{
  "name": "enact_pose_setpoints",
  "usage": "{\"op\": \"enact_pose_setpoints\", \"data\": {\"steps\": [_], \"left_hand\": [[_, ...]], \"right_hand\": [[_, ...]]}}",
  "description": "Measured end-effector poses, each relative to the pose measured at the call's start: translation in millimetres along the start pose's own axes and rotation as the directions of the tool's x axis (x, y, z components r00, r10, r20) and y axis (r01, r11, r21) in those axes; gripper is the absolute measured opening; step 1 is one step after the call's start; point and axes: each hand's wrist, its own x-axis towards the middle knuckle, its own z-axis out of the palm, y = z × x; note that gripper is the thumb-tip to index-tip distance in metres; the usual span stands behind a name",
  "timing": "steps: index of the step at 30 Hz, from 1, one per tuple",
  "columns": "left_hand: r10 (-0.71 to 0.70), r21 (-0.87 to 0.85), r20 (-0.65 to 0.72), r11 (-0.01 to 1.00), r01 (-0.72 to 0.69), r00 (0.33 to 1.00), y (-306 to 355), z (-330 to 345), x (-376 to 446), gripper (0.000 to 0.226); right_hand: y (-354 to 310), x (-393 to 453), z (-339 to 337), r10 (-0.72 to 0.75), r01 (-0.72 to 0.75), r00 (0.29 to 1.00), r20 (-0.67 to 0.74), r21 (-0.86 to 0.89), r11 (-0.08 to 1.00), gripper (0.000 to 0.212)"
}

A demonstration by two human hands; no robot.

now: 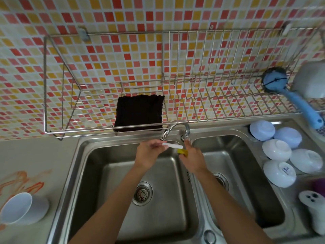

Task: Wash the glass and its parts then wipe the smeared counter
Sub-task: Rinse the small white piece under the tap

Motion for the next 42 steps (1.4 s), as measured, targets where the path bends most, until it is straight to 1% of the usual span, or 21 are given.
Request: {"op": "enact_pose_setpoints", "data": {"steps": [5, 8, 12, 16, 18, 21, 23, 24, 26, 27, 28, 29, 30, 31, 32, 33, 35, 37, 40, 41, 42], "left_hand": [[0.029, 0.028, -0.011, 0.999, -0.029, 1.0, 3, -3, 1, 0.006], [0.047, 0.042, -0.005, 0.998, -0.047, 0.999, 4, -6, 1, 0.01], [0.051, 0.008, -0.03, 0.999, -0.051, 0.998, 4, -12, -2, 0.017], [0.064, 0.019, -0.033, 0.998, -0.063, 0.997, 4, -16, 0, 0.018], [0.047, 0.011, -0.032, 0.999, -0.046, 0.998, 7, -13, 3, 0.02], [0.029, 0.004, -0.003, 1.0, -0.029, 1.0, 8, -6, 4, 0.023], [0.05, 0.018, 0.01, 0.999, -0.05, 0.999, 8, -5, 1, 0.019], [0.057, 0.017, 0.012, 0.998, -0.057, 0.998, 7, -7, -1, 0.018], [0.068, 0.012, 0.005, 0.998, -0.068, 0.998, 5, -16, -7, 0.018], [0.067, 0.015, -0.008, 0.998, -0.067, 0.998, 4, -23, -10, 0.019], [0.063, 0.024, -0.026, 0.998, -0.062, 0.998, 3, -30, -12, 0.02], [0.059, 0.035, -0.047, 0.998, -0.058, 0.997, 1, -39, -15, 0.021], [0.056, 0.041, -0.069, 0.998, -0.053, 0.996, 0, -47, -17, 0.021], [0.055, 0.044, -0.091, 0.998, -0.052, 0.994, -1, -56, -19, 0.021], [0.052, 0.048, -0.114, 0.998, -0.047, 0.992, -3, -65, -21, 0.021], [0.05, 0.055, -0.135, 0.998, -0.043, 0.99, -5, -73, -24, 0.02], [0.06, 0.086, -0.169, 0.995, -0.045, 0.984, -10, -90, -31, 0.02], [0.05, 0.101, -0.209, 0.994, -0.03, 0.977, -14, -103, -38, 0.019], [-0.005, 0.088, -0.264, 0.996, 0.03, 0.964, -22, -116, -48, 0.017], [-0.021, 0.078, -0.273, 0.996, 0.044, 0.962, -26, -118, -50, 0.017], [-0.035, 0.066, -0.281, 0.996, 0.056, 0.959, -29, -120, -52, 0.018]], "right_hand": [[5, 2, -1, -0.029, 0.031, 0.999, 0.027, -0.069, 0.997, 0.062], [5, 3, 0, -0.032, 0.035, 0.999, 0.042, -0.071, 0.997, 0.063], [6, 3, 5, -0.049, 0.052, 0.997, 0.061, -0.061, 0.997, 0.065], [6, -1, 6, -0.006, 0.006, 1.0, 0.011, 0.049, 0.999, 0.065], [8, -5, 6, -0.015, 0.019, 0.999, -0.039, 0.113, 0.993, 0.065], [9, -14, 4, -0.005, 0.028, 0.994, -0.109, 0.214, 0.977, 0.059], [6, -21, 2, 0.062, -0.01, 0.987, -0.146, 0.335, 0.942, 0.055], [4, -25, 2, 0.119, -0.047, 0.982, -0.143, 0.428, 0.903, 0.052], [-1, -27, 1, 0.253, -0.145, 0.963, -0.095, 0.61, 0.779, 0.044], [-5, -26, 0, 0.327, -0.214, 0.944, -0.034, 0.691, 0.69, 0.041], [-11, -25, 0, 0.382, -0.291, 0.922, 0.067, 0.77, 0.568, 0.039], [-17, -24, 2, 0.394, -0.367, 0.897, 0.198, 0.83, 0.42, 0.039], [-23, -23, 3, 0.365, -0.436, 0.872, 0.328, 0.858, 0.27, 0.038], [-29, -22, 5, 0.313, -0.497, 0.843, 0.437, 0.856, 0.143, 0.037], [-34, -21, 6, 0.258, -0.551, 0.812, 0.524, 0.834, 0.042, 0.036], [-40, -20, 7, 0.201, -0.593, 0.785, 0.587, 0.805, -0.035, 0.037], [-51, -18, 9, 0.078, -0.633, 0.762, 0.643, 0.764, -0.124, 0.041], [-58, -13, 10, 0.009, -0.651, 0.751, 0.66, 0.743, -0.154, 0.041], [-68, -7, 14, -0.048, -0.682, 0.725, 0.687, 0.705, -0.196, 0.039], [-71, -4, 14, -0.047, -0.684, 0.722, 0.691, 0.702, -0.197, 0.039], [-75, -2, 14, -0.025, -0.683, 0.723, 0.691, 0.709, -0.175, 0.037]]}}
